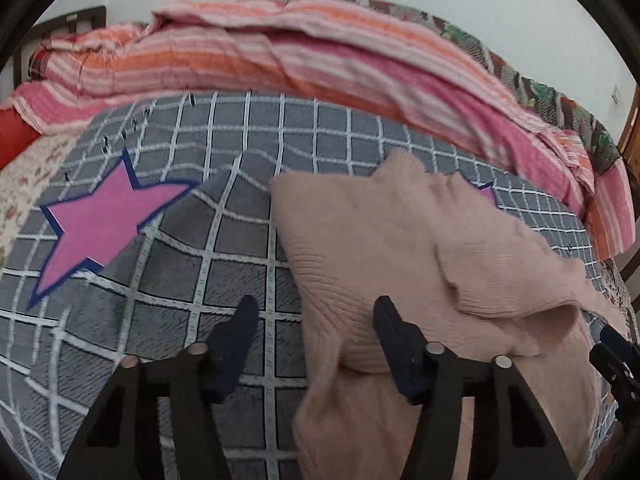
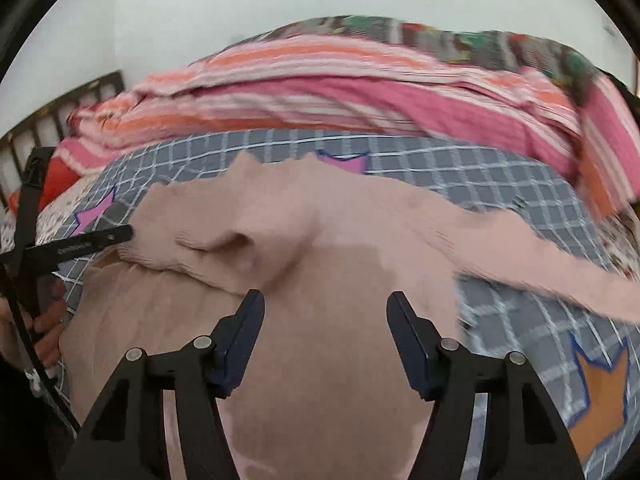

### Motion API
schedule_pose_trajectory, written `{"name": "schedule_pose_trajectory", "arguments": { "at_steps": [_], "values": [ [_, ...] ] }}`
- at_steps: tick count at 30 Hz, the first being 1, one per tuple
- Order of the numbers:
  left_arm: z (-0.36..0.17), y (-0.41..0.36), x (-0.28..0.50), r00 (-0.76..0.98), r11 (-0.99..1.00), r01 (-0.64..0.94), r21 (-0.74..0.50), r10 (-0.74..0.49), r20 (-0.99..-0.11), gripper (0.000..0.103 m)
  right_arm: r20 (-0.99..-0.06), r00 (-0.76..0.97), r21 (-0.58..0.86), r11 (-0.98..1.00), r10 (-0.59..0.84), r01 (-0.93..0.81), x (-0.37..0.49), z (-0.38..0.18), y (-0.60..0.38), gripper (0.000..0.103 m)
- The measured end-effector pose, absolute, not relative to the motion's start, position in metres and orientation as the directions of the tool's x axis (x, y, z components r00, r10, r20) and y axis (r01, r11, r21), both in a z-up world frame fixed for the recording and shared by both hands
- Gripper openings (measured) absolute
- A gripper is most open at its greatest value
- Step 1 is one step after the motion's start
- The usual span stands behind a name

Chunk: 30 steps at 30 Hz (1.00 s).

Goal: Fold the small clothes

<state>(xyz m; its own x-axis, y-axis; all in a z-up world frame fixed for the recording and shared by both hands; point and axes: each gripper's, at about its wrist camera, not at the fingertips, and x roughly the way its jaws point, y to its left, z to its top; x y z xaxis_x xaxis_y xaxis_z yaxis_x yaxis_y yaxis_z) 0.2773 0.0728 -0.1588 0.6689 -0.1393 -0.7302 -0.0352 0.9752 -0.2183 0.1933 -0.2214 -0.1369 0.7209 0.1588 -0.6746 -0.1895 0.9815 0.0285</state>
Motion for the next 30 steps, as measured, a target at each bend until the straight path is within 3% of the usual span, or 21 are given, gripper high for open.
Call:
{"name": "schedule_pose_trajectory", "arguments": {
  "at_steps": [4, 12, 19, 30],
  "values": [
    [-0.174, 0.074, 0.275, 0.706, 0.967, -0.029, -0.252, -0.159, -0.690, 0.035, -0.687, 0.695, 0.044, 0.968, 0.209, -0.248, 0.216, -0.140, -0.196, 0.064],
    [-0.177, 0.073, 0.267, 0.742, 0.971, -0.004, -0.237, -0.156, -0.652, 0.035, -0.756, 0.653, -0.113, 0.972, 0.051, -0.207, 0.265, -0.166, -0.171, 0.064],
    [-0.177, 0.072, 0.266, 0.748, 0.974, -0.008, -0.228, -0.145, -0.647, 0.036, -0.717, 0.695, 0.006, 0.997, 0.061, -0.082, 0.278, -0.145, -0.227, 0.064],
    [-0.178, 0.071, 0.267, 0.746, 0.976, -0.007, -0.219, -0.141, -0.651, 0.036, -0.744, 0.650, 0.086, 0.987, 0.155, -0.137, 0.272, -0.158, -0.285, 0.064]
  ]
}}
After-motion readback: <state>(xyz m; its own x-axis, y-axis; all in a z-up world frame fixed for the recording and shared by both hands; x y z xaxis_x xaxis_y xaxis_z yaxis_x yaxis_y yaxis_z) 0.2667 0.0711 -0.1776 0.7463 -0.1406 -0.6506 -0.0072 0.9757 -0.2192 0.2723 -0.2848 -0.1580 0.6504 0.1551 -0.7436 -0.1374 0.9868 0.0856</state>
